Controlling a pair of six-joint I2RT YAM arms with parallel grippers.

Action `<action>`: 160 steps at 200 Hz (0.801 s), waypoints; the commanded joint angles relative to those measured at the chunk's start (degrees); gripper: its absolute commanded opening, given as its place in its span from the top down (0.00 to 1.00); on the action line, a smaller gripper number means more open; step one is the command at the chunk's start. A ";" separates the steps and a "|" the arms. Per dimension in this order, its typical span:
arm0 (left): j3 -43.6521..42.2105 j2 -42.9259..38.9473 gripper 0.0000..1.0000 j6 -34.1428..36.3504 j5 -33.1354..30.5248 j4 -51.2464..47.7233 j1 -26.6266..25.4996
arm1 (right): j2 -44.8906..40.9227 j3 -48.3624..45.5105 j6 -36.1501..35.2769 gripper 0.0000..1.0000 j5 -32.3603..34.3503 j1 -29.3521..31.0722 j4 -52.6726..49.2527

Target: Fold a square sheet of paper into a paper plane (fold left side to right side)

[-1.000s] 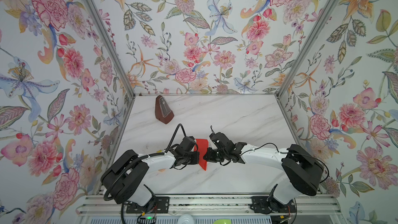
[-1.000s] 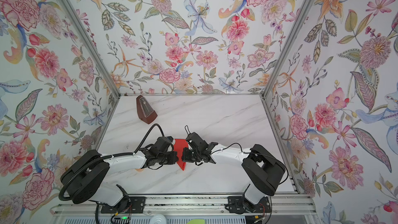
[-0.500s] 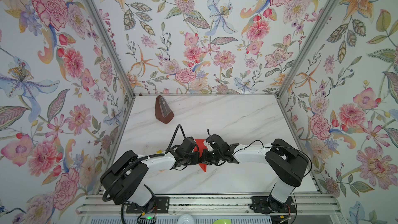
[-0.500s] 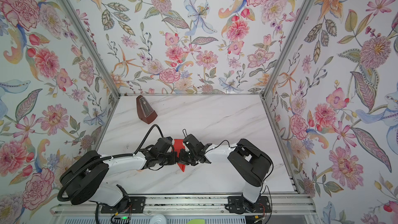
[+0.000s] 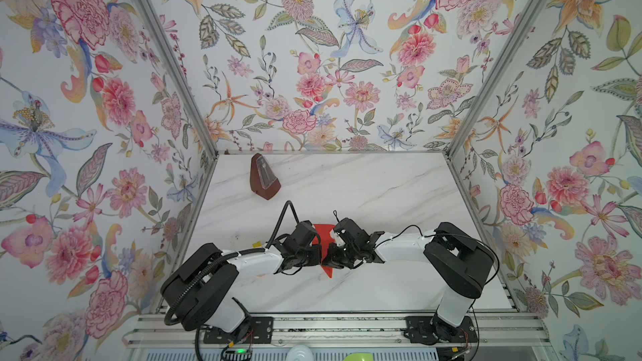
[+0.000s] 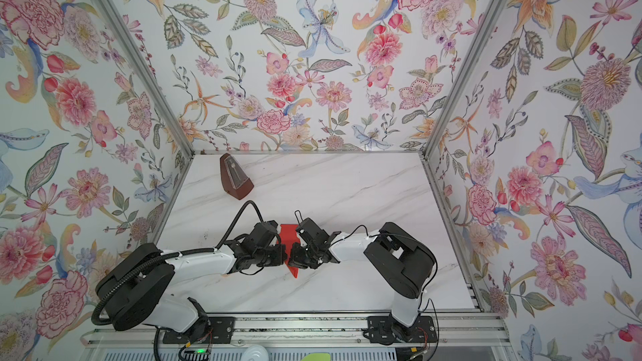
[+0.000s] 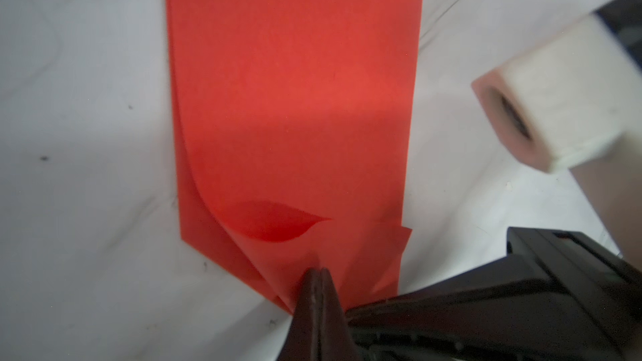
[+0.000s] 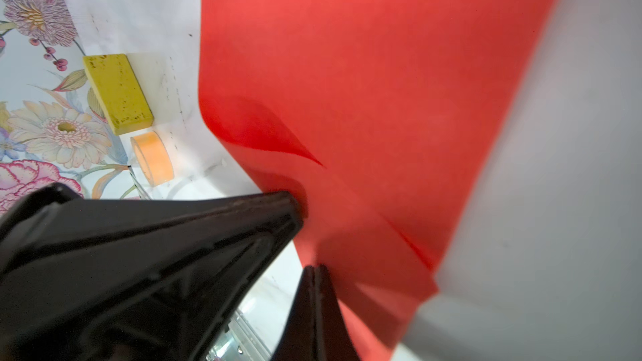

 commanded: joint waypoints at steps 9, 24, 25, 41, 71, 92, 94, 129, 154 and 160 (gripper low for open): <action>-0.49 0.19 1.00 -0.33 -3.01 -2.53 -0.61 | 0.91 -0.34 -2.72 0.98 0.24 -0.35 -5.46; -0.31 0.82 1.00 -0.50 -3.10 -2.39 -0.57 | 0.61 -0.71 -3.45 0.98 0.16 -0.18 -6.96; -0.31 0.87 1.00 -0.50 -3.10 -2.42 -0.59 | 0.58 -0.81 -3.49 0.98 0.20 -0.18 -7.10; -0.37 1.25 1.00 -0.67 -3.28 -2.34 -0.58 | -0.44 -2.04 -4.16 0.98 0.30 -0.02 -8.54; -0.28 1.53 1.00 -0.68 -3.32 -2.36 -0.51 | -3.19 -4.51 -5.18 0.96 1.16 0.08 -11.19; 0.00 1.56 1.00 -0.68 -3.07 -2.45 -0.49 | -5.23 -4.67 -6.18 0.94 1.53 -0.20 -12.96; -0.04 1.54 1.00 -0.68 -3.01 -2.49 -0.43 | -5.48 -4.67 -6.27 0.94 1.59 -0.27 -13.10; -0.20 1.09 1.00 -0.90 -2.76 -1.98 -0.52 | -9.81 -4.75 -6.61 0.84 3.13 -3.22 -11.91; -0.21 0.98 1.00 -1.04 -2.16 -1.51 -0.52 | -10.55 -5.98 -4.76 0.76 0.58 -5.96 -4.51; -0.22 0.90 1.00 -1.03 -2.07 -1.41 -0.53 | -10.14 -6.27 -4.06 0.75 -0.46 -6.50 -2.31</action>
